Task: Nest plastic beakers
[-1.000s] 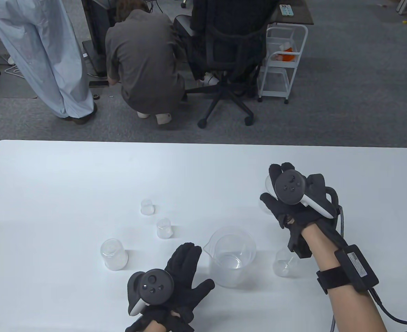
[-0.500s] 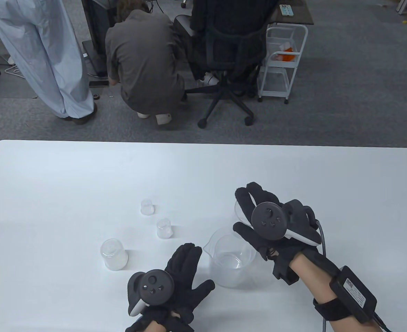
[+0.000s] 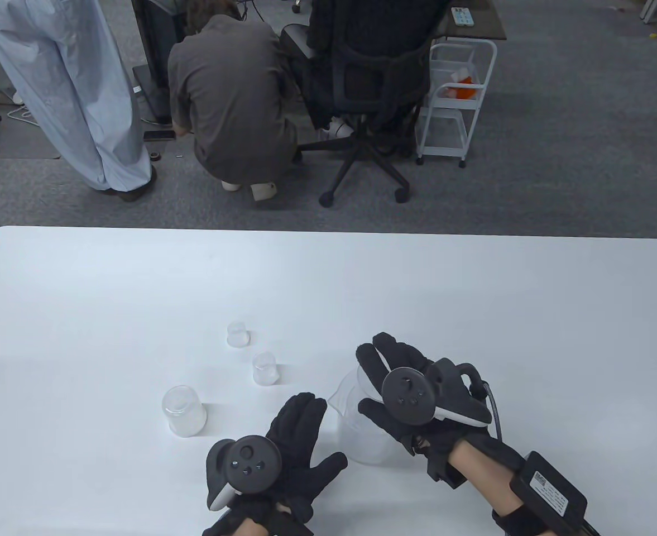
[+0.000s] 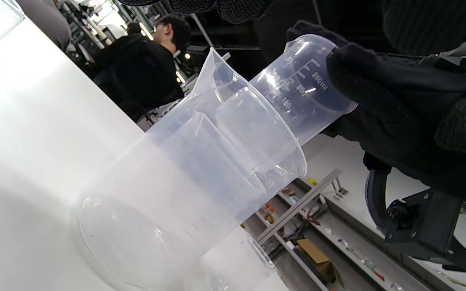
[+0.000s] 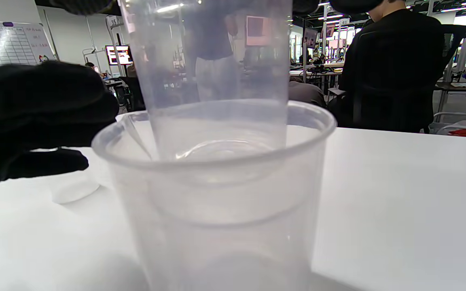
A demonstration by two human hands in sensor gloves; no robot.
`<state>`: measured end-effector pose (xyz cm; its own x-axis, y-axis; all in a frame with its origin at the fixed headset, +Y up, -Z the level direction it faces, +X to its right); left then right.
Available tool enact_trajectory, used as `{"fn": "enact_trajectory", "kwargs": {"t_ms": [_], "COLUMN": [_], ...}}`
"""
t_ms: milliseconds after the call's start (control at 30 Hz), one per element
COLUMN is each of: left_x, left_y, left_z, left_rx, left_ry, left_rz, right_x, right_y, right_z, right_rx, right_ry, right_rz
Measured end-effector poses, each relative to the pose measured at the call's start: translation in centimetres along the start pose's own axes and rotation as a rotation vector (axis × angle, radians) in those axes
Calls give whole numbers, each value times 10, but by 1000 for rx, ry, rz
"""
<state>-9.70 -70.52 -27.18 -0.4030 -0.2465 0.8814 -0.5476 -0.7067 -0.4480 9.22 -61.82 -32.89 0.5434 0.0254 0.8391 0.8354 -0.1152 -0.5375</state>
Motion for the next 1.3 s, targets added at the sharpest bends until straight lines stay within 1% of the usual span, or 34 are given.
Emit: {"fn": "enact_trajectory", "kwargs": {"t_ms": [167, 333, 500, 600, 667, 800, 833, 933, 967, 1033, 1167, 1300], "left_x": [0, 0, -1, -1, 1, 4, 5, 8, 9, 11, 16, 20], "left_y": [0, 3, 12, 18, 22, 36, 39, 55, 60, 79, 111, 136], "left_z": [0, -1, -12, -25, -37, -75, -81, -107, -112, -124, -131, -125], "left_rx": [-2, -3, 15, -25, -71, -208, -235, -306, -316, -339, -373, -409], "left_ry": [3, -9, -52, -38, -52, -98, -105, -133, -139, -146, -129, -71], "left_rz": [-1, -28, -75, -161, -209, -337, -359, -456, -480, -566, -694, -790], "right_x": [1, 1, 2, 6, 10, 18, 20, 26, 27, 32, 38, 44], "right_y": [1, 2, 6, 10, 11, 18, 20, 28, 30, 36, 46, 56], "right_z": [-14, -23, -28, -25, -21, -12, -10, -7, -6, -5, -8, -14], "right_rx": [-4, -5, -19, -52, -80, -160, -177, -255, -277, -349, -471, -578], "right_ry": [-12, -7, -1, 26, 84, 176, 189, 236, 244, 272, 297, 303], "right_rz": [-3, -7, -22, -25, -10, -7, -6, -15, -17, -25, -32, -40]}}
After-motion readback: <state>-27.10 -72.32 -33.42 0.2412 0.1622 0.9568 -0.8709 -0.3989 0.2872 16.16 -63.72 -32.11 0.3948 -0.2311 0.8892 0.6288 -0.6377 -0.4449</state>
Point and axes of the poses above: the tracker on the back of each hand, its own y axis roughly to the little-finger side, its own x axis roughly from the fingertips to the wrist, z = x × y, the point moved 3 cm from there along -x, roughly from the wrist to the fingertips, and after that the axes turned 1 degree about z, right-handed, at the moved point
